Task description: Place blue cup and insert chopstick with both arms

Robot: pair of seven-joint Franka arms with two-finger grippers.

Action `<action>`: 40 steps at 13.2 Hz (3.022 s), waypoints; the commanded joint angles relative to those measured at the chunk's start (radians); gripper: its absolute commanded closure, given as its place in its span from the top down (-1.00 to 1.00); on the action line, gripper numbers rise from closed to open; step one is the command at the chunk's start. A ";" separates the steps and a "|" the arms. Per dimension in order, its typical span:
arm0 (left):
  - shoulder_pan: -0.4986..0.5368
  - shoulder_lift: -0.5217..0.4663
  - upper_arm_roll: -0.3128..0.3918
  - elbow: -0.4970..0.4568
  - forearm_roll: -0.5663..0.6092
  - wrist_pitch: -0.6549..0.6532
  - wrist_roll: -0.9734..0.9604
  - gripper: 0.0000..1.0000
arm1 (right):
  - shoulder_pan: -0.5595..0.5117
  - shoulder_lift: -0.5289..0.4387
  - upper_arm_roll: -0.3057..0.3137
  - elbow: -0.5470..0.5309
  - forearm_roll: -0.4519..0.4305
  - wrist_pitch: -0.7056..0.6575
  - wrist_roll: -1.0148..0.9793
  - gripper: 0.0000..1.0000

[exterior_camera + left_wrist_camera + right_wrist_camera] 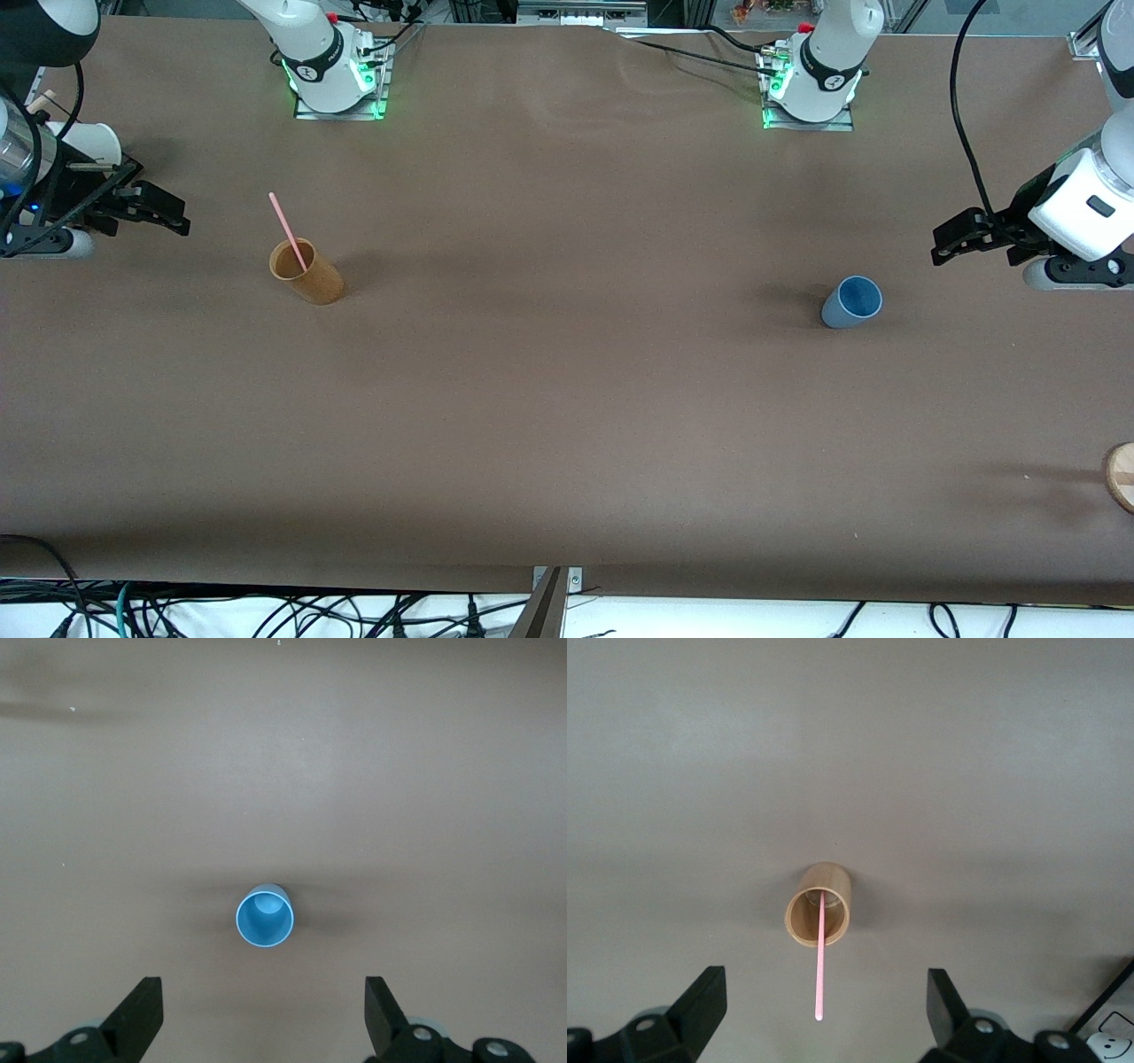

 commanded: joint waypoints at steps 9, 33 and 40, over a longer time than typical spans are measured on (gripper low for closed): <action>-0.005 0.000 0.006 0.004 -0.021 -0.010 0.006 1.00 | -0.003 0.008 -0.039 0.039 0.038 -0.001 -0.013 1.00; -0.007 0.000 0.006 0.005 -0.019 -0.010 0.006 1.00 | -0.017 0.022 -0.041 0.046 0.024 -0.013 -0.005 1.00; -0.007 0.000 0.006 0.011 -0.019 -0.010 0.004 1.00 | -0.014 0.025 -0.038 0.046 -0.009 -0.013 -0.003 1.00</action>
